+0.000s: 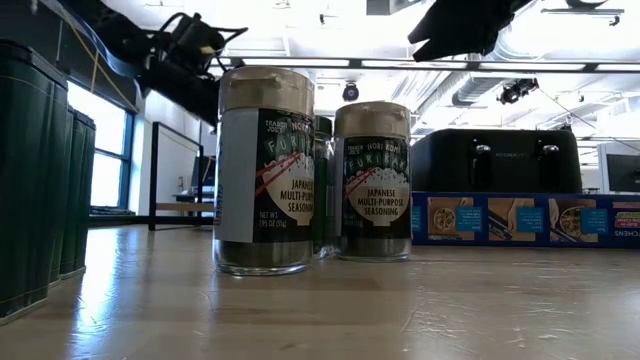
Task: Shelf spices
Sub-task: Put the top green seasoning bottle on the shelf aligned with the other green seasoning bottle
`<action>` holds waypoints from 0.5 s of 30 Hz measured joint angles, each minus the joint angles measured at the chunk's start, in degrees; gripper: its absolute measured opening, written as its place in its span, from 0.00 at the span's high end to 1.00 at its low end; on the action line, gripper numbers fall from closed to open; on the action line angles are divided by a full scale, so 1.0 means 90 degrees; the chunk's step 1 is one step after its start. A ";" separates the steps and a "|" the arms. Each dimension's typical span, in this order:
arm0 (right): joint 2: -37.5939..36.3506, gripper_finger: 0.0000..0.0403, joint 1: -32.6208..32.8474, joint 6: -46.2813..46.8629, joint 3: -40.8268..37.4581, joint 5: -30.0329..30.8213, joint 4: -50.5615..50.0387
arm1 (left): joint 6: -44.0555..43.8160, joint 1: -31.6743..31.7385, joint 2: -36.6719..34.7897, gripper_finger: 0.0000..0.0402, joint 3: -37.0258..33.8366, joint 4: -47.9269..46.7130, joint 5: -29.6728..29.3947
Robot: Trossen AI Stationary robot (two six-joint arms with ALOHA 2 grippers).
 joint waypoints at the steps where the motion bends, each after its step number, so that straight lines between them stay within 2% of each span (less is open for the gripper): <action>1: 0.0000 0.40 0.0000 0.0000 0.0000 0.0001 0.0002 | 0.0010 0.0034 0.0026 0.47 0.0000 0.0043 -0.0001; 5: 0.0000 0.40 0.0000 0.0000 0.0000 0.0001 0.0002 | 0.0104 0.0158 0.0063 0.46 0.0000 0.0052 0.0018; 11: 0.0000 0.40 0.0000 0.0000 0.0000 0.0004 0.0002 | 0.0125 0.0375 0.0063 0.40 0.0002 0.0061 0.0567; 15: 0.0000 0.40 0.0000 0.0000 0.0000 0.0006 0.0000 | 0.0142 0.0474 0.0063 0.36 0.0002 0.0072 0.0560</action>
